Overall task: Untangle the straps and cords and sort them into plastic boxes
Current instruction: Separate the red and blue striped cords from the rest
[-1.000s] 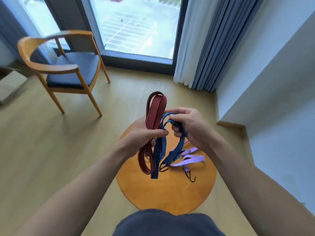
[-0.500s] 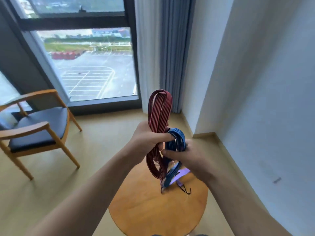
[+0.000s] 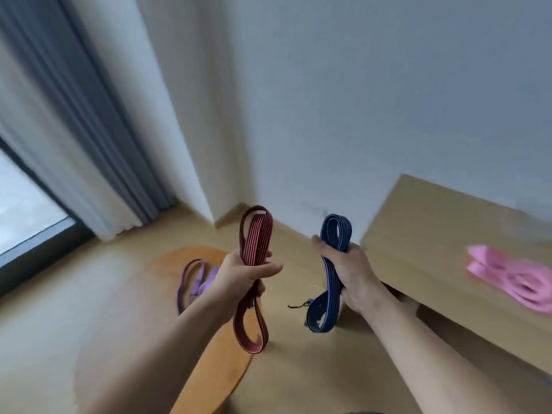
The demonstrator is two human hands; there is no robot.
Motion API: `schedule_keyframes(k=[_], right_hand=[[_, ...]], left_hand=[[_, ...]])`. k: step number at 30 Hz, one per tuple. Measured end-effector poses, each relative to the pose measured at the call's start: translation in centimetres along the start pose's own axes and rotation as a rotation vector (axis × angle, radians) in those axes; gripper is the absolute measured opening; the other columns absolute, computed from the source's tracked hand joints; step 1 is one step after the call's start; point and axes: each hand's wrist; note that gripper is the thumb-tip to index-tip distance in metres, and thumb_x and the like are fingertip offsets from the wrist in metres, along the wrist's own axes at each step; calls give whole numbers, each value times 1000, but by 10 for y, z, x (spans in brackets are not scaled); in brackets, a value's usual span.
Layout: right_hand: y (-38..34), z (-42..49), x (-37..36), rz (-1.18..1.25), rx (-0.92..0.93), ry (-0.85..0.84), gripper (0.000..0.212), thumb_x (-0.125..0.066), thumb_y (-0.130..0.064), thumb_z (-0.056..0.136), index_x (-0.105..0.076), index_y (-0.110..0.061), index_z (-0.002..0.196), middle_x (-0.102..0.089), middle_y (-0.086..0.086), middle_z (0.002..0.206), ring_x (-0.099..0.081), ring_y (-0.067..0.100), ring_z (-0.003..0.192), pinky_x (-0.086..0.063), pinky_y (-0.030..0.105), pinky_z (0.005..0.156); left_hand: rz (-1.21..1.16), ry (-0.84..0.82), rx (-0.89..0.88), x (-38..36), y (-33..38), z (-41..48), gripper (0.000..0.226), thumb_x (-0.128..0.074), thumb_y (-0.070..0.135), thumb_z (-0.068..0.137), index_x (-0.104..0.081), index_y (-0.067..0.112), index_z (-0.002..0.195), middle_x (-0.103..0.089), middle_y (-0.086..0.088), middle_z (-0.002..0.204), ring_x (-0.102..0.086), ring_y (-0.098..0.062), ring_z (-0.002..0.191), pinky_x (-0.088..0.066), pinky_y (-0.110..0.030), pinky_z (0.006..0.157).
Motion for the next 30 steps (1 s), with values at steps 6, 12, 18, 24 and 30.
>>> schedule_keyframes(k=[6,12,18,24,30], right_hand=[[4,-70,173,227,-31,133,31,-84,-14,73,-56,-16,61,-45,2,55,-45,21,46,-44,33,50],[15,-163,358,413,0,398,16,-71,-9,90,-65,6,90,-69,24,79,-70,35,67,-58,38,58],[25,-266,516,455,25,760,31,-68,-23,95,-47,-12,75,-44,2,52,-44,20,40,-40,30,40],[35,-339,628,423,-45,1044,51,-78,-42,84,-41,-15,63,-38,1,46,-35,17,38,-36,27,39],[21,-342,719,305,-38,1162,39,-78,-36,85,-47,-17,72,-40,-4,49,-33,13,38,-32,25,40]], left_hand=[[75,-237,21,-179,-13,-8,40,-88,13,75,-65,1,106,-57,-6,59,-47,-17,41,-40,-25,42],[132,-516,66,-385,-42,-46,17,-75,21,93,-69,7,87,-64,-6,62,-46,-14,41,-43,-24,40],[217,-756,73,-574,-62,-87,19,-76,25,93,-63,12,87,-65,-6,67,-48,-16,40,-40,-25,40],[244,-966,180,-709,-82,-120,26,-84,27,84,-61,16,77,-52,-1,62,-42,-16,42,-41,-27,44],[224,-1029,248,-807,-89,-113,27,-90,24,71,-63,22,65,-48,0,59,-39,-16,40,-38,-27,41]])
Point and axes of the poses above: each hand's wrist, its own z-axis towards the middle knuckle, its own x-axis out of the back of the hand, y = z × x
